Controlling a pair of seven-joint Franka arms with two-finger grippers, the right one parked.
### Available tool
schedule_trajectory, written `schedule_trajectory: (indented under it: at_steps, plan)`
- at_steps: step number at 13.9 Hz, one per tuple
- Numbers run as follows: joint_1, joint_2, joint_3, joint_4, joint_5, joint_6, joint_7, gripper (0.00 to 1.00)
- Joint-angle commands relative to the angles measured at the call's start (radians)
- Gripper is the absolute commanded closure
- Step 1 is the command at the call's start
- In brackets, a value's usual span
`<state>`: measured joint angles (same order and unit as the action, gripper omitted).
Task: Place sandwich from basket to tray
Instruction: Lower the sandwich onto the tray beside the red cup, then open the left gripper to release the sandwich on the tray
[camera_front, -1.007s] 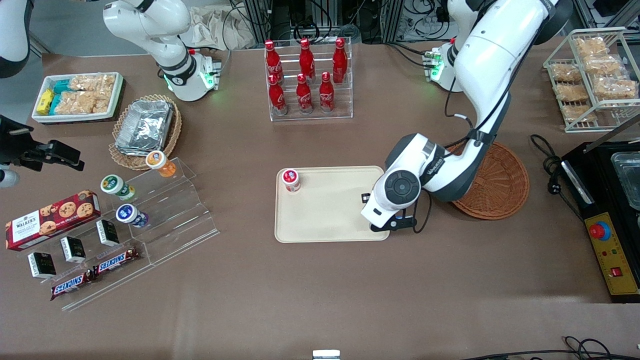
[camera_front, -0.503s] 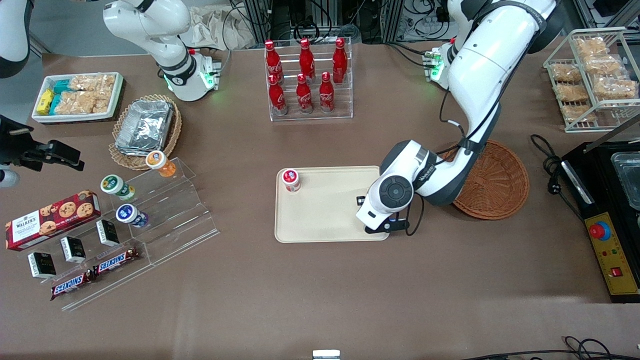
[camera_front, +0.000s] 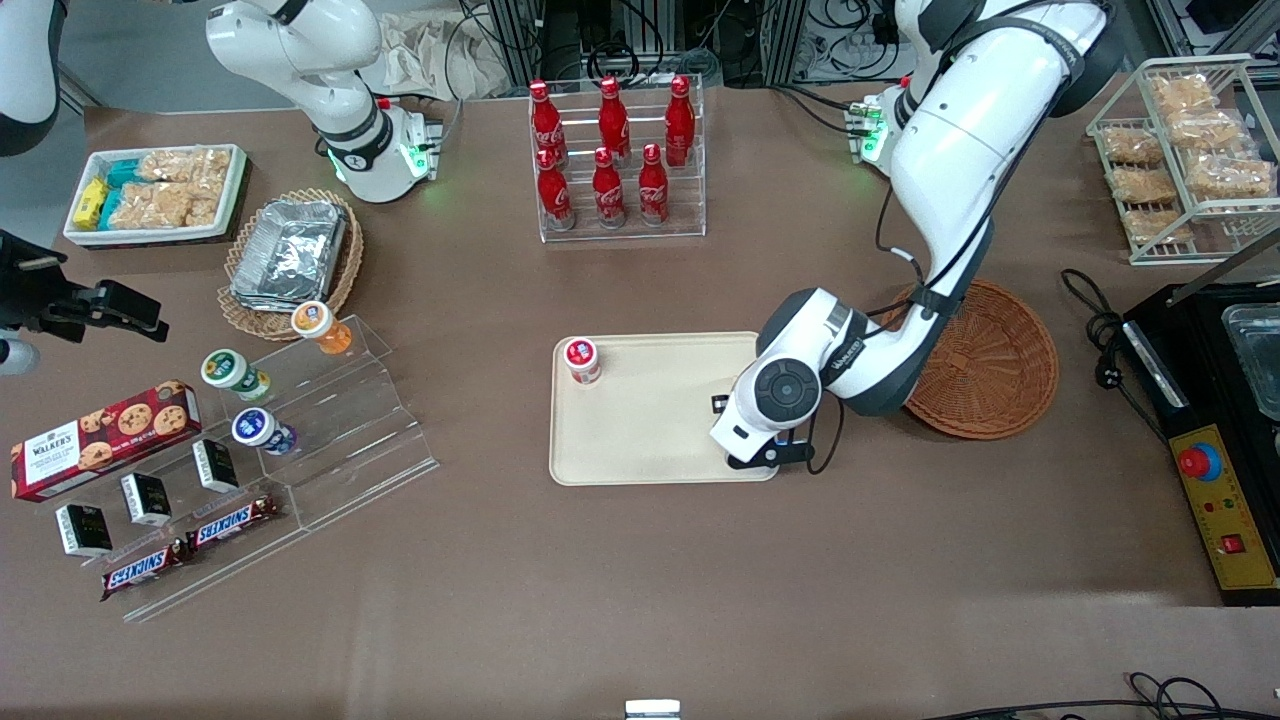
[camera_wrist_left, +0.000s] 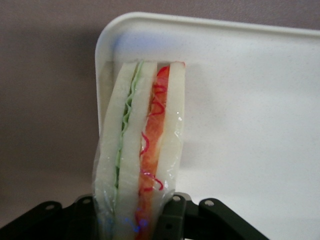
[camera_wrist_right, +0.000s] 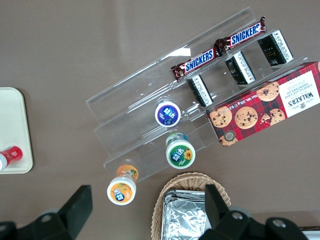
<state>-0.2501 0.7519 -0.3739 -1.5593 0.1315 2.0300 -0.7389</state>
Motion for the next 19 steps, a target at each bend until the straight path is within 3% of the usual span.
schedule_trajectory:
  at_steps: [1, 3, 8, 13, 19]
  plan:
    - [-0.011, 0.024, 0.003, 0.028, 0.019, 0.006, -0.014, 0.38]
    - [-0.011, 0.024, 0.003, 0.033, 0.019, 0.006, -0.013, 0.00]
    - [-0.009, -0.028, 0.001, 0.042, 0.017, -0.030, -0.013, 0.00]
    - [-0.002, -0.182, 0.000, 0.051, 0.011, -0.154, 0.004, 0.00]
    - [0.092, -0.342, 0.004, 0.042, 0.014, -0.309, 0.182, 0.00]
